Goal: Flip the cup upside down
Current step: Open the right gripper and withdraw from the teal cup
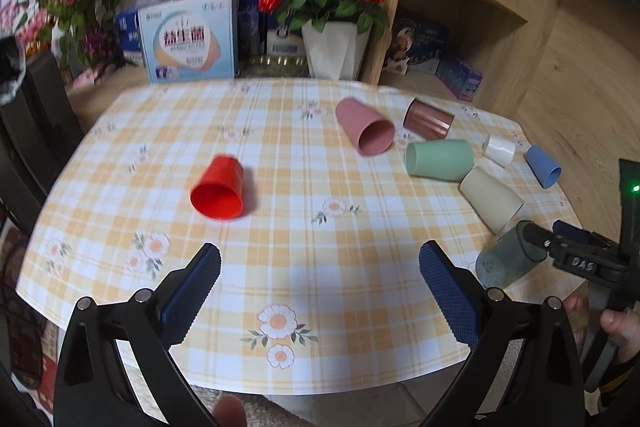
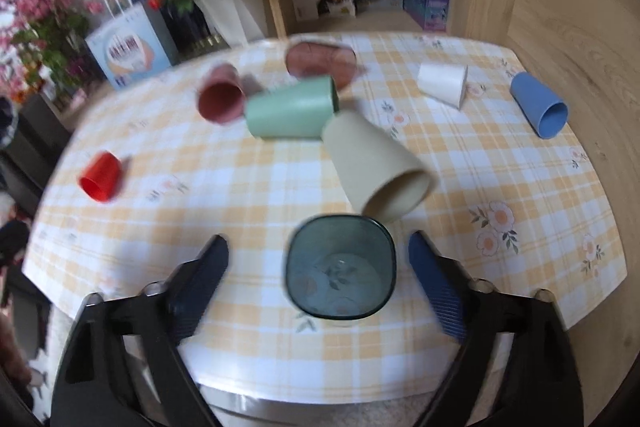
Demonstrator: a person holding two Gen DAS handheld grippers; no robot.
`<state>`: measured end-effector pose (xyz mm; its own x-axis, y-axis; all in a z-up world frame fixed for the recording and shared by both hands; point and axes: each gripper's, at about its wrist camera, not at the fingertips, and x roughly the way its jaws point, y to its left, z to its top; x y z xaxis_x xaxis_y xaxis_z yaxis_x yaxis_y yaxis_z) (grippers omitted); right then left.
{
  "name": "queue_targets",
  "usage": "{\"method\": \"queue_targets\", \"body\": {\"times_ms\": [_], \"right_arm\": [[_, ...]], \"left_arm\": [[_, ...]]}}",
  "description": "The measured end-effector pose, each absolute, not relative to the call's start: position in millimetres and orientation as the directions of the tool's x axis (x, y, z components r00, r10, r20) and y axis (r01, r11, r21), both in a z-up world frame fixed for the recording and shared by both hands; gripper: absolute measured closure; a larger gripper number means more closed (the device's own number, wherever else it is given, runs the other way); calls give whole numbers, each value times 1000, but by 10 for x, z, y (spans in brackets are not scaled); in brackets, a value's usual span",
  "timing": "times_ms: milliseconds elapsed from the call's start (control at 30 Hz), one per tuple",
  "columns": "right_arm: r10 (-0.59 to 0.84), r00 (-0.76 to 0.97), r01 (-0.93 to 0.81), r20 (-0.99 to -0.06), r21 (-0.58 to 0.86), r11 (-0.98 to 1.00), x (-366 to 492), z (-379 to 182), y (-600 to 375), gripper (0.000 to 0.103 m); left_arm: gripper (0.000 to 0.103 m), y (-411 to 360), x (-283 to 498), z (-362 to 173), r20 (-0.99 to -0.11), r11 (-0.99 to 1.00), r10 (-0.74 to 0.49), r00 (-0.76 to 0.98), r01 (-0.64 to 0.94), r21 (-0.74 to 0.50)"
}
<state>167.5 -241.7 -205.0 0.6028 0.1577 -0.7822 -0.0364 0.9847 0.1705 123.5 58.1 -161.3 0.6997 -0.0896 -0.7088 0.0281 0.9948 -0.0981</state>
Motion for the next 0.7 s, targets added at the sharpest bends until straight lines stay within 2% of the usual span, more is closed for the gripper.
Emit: {"method": "queue_targets", "body": {"times_ms": [333, 700], "right_arm": [[221, 727, -74, -651, 246, 966, 1291, -1055, -2482, 14], [136, 816, -66, -561, 144, 987, 880, -178, -2505, 14]], "left_arm": [[6, 493, 995, -848, -585, 999, -43, 810, 36, -23], [6, 315, 668, -190, -442, 999, -40, 896, 49, 7]]}}
